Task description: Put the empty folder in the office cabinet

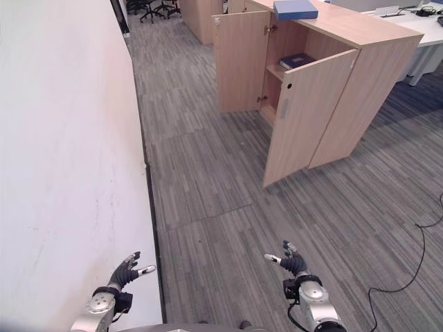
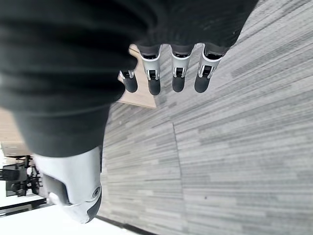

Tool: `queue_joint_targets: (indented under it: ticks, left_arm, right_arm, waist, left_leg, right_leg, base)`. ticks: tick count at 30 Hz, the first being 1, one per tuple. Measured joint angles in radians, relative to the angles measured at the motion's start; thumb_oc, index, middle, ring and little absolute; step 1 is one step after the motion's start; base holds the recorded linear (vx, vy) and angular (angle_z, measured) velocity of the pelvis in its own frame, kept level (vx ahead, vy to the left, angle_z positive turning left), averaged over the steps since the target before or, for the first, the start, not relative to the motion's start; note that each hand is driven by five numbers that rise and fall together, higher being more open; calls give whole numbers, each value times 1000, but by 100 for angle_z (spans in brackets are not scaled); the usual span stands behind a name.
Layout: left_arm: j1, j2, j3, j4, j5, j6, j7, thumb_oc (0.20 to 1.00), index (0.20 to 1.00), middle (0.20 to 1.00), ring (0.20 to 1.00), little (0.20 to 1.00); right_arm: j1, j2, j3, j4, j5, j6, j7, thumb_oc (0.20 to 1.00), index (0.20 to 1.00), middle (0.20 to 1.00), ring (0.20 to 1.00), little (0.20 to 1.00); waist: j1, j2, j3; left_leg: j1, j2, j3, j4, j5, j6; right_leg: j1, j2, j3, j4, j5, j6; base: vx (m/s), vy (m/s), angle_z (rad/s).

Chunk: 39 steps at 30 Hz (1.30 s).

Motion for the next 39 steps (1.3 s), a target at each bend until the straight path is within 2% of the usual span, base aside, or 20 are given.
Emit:
queue_joint_targets:
  ticks: [20, 35, 37, 38, 39]
  left_arm:
    - [5, 0, 0, 4, -2, 5, -5, 1000, 1000, 1000, 1000, 1000]
    - [18, -1, -1, 9, -33, 10, -19, 1000, 1000, 1000, 1000, 1000]
    - [4, 0, -1, 11, -45, 9, -19, 1000, 1000, 1000, 1000, 1000]
    - [-31, 1, -1, 16, -48, 10, -20, 1000, 1000, 1000, 1000, 1000]
    - [-60, 2, 0, 36, -49, 9, -21, 1000, 1000, 1000, 1000, 1000]
  right_arm:
    - [11, 0, 0, 37, 0, 17, 1, 1000, 1000, 1000, 1000, 1000]
    - [43, -3, -5, 39, 1, 23, 0, 1000, 1000, 1000, 1000, 1000]
    - [35, -4, -11, 43, 1, 23, 0, 1000, 1000, 1000, 1000, 1000]
    - [29, -2, -14, 46, 1, 22, 0, 1000, 1000, 1000, 1000, 1000]
    - [17, -1, -13, 47, 1, 22, 0, 1000, 1000, 1000, 1000, 1000]
  waist:
    - [-2, -10, -13]
    - [-3, -3, -14]
    - [-2, -15, 9]
    - [-8, -43, 34]
    - [7, -88, 71]
  left_leg:
    - [-1, 0, -7, 0, 1, -2]
    - [-43, 6, -33, 18, 9, -16]
    - [-81, -5, -49, 83, 11, -36]
    - [-154, -27, -56, 206, -5, -62]
    - [-262, -46, -47, 376, 8, -106]
  right_leg:
    - [3, 1, -5, 0, 0, 0]
    - [-17, 13, -9, 5, -4, -6]
    - [-23, 10, -13, 6, -7, -5]
    - [-39, -15, -13, 15, -6, -26]
    - [-31, -57, -30, 8, 5, -60]
  base:
    - [0, -13, 0]
    - [6, -73, 4]
    - [-25, -82, 23]
    - [95, -29, 38]
    - [98, -30, 41]
